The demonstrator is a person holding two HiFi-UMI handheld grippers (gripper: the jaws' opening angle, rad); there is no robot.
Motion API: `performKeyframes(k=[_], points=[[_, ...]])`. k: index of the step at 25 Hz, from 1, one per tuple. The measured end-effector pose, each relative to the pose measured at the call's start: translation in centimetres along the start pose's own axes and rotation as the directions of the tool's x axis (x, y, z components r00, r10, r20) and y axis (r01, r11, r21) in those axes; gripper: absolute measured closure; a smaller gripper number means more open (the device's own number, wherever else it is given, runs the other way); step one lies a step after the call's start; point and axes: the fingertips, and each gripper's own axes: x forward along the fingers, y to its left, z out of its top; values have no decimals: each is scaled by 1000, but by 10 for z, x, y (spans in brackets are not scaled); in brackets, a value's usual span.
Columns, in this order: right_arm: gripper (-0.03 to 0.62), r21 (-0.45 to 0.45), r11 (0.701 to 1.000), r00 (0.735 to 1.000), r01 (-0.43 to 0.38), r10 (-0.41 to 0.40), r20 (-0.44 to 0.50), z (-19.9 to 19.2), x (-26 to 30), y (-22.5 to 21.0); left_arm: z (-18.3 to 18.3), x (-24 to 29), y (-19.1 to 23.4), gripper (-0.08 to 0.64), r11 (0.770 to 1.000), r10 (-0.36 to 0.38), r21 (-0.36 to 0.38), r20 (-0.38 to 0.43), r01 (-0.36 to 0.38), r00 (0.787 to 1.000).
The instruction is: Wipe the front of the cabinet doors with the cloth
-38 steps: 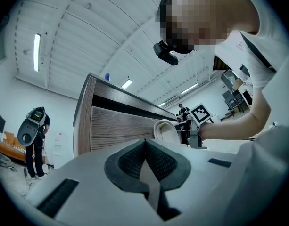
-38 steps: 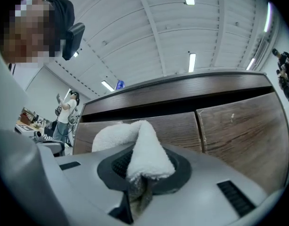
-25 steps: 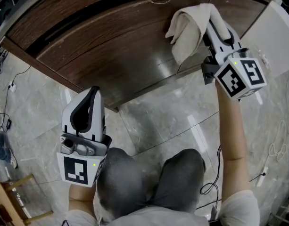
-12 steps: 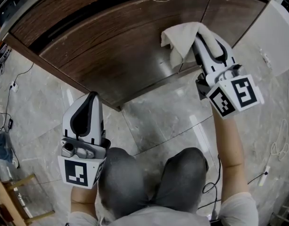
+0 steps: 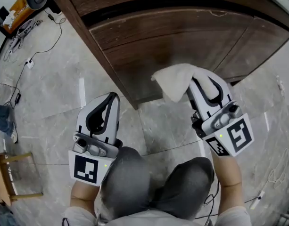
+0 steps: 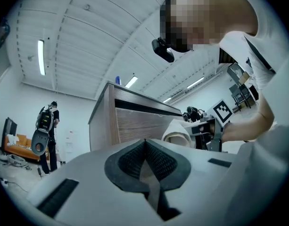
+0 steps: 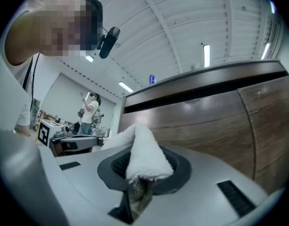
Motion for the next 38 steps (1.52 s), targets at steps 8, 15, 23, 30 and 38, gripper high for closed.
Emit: performKeyframes(k=[8,15,23,30,38], points=[[522,11,981,980,-195,195,-41,-42,83,89,-16,-33,34,542,996,82,-35,-26,-83,996],[522,20,987,985,-162,163,-58,-64,111,90,-18,-53,68,543,987,156,-35,-9,-157,988],[522,-11,996,993,-85,83,-82,-69,96,63,-27,-38,65,543,992,115,-55,4,-115,993],[522,-29,999,997,13,-16,-81,-63,76,27,-28,-29,60,543,994,85,-73,7,-84,996],[522,-39,996,993,82,-85,-78,-61,54,-8,-28,-10,40,543,997,42,-69,12,-42,999]])
